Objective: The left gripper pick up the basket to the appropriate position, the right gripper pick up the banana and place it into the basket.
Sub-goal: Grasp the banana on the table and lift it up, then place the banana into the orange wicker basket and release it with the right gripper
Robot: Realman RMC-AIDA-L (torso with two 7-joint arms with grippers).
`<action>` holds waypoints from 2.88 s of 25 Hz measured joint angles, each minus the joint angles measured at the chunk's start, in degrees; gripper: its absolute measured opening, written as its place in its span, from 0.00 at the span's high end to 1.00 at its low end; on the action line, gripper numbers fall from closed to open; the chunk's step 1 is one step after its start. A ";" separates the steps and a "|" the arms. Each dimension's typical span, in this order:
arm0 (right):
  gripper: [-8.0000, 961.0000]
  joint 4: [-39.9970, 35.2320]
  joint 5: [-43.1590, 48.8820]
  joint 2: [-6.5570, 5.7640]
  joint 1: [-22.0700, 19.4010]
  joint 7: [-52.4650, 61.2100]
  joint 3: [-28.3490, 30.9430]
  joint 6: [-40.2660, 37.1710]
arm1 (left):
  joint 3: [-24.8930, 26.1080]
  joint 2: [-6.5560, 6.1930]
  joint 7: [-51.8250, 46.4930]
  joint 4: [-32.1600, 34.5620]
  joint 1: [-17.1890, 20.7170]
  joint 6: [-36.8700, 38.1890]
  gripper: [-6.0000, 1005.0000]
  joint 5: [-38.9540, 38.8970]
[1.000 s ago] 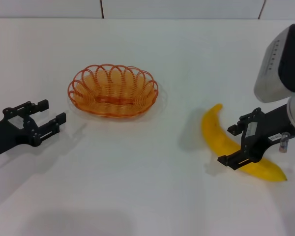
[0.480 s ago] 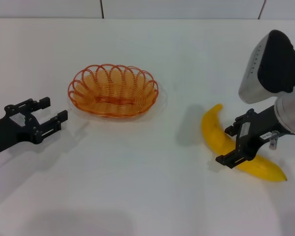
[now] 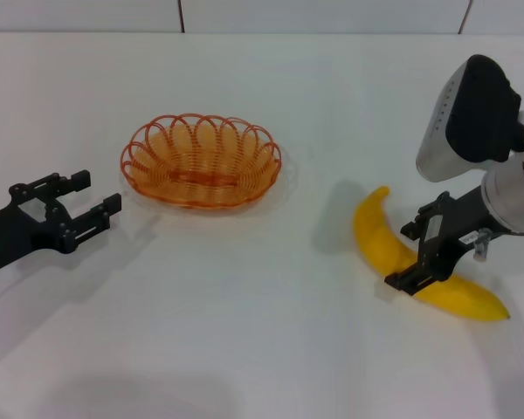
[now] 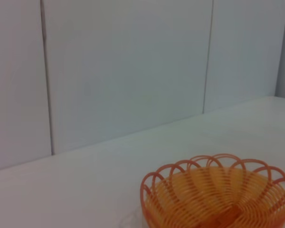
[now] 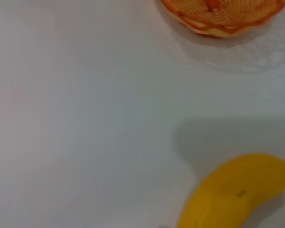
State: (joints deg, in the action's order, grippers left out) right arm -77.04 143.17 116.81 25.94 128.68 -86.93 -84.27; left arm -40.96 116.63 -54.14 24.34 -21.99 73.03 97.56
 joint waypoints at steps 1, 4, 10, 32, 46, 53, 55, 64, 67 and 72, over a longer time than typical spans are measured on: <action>0.16 0.14 0.41 0.02 0.03 0.08 0.00 0.42 | 0.00 0.00 0.00 0.00 -0.06 0.00 0.38 0.00; 0.16 0.72 0.78 0.08 0.23 0.24 0.00 0.93 | 0.00 0.00 0.00 0.00 -0.18 0.00 0.38 0.00; 0.16 2.96 0.82 0.07 1.37 0.08 0.00 1.05 | 0.00 0.00 0.00 0.00 -0.25 0.00 0.38 0.00; 0.16 5.30 0.47 0.04 2.28 -0.15 0.01 2.56 | 0.00 0.08 0.00 0.00 -0.42 0.00 0.38 0.00; 0.48 0.42 -0.65 0.08 1.77 -0.73 0.00 2.18 | -0.09 0.12 0.85 -0.51 -0.51 0.00 0.38 0.00; 0.48 -5.42 -6.54 0.08 2.35 -3.75 -0.48 3.40 | -0.09 0.18 0.88 -0.53 -0.51 0.01 0.38 -0.01; 0.48 -6.25 -9.84 0.12 3.68 -5.04 -2.61 6.22 | -0.08 0.14 0.88 -0.53 -0.55 0.00 0.38 -0.06; 0.46 -2.43 -10.97 0.31 8.78 -4.50 -14.81 23.18 | -0.08 0.12 0.88 -0.53 -1.01 0.00 0.38 -0.05; 0.46 2.76 -11.18 0.33 11.96 -3.21 -17.22 29.25 | -0.08 0.17 0.88 -0.52 -1.20 0.01 0.38 -0.04; 0.45 12.66 -11.00 0.35 17.17 -0.60 -21.17 36.96 | -0.09 0.18 0.88 -0.52 -1.59 0.00 0.38 0.00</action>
State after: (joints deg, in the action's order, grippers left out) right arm -64.38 132.17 117.16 43.12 128.08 -108.10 -47.31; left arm -41.05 116.81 -53.26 23.82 -23.58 73.04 97.56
